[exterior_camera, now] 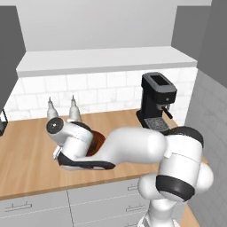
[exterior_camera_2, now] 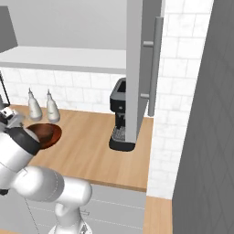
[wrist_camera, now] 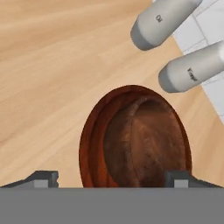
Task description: Pick up the bowls on the counter and stack them on top of one another in the open cabinet. Place the smaller bowl on top of the larger bowl.
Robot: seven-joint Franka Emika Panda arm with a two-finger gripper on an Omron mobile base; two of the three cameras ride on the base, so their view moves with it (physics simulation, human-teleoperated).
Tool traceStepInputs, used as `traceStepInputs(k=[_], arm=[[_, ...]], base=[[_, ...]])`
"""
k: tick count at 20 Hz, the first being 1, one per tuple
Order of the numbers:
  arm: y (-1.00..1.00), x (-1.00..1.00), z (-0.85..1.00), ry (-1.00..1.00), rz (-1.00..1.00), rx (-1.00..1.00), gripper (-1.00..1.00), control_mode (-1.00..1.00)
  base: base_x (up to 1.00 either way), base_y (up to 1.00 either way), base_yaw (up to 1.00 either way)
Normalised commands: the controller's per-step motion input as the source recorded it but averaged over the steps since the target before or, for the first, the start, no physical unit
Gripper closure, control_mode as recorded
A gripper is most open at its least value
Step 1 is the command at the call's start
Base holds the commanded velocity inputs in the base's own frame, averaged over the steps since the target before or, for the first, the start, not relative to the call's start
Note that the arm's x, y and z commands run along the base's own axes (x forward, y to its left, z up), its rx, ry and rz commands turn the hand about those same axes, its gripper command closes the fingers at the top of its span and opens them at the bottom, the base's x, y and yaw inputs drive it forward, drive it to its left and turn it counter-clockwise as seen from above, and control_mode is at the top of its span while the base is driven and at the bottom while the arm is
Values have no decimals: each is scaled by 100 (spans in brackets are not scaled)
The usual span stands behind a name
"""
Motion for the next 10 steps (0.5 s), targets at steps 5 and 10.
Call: traceStepInputs(k=[5,10], arm=[[2,-18,-78,16,0,-10,-100,-100],[0,6,-58,0,0,-9,-100,-100]], base=[[0,0,0],[0,0,0]])
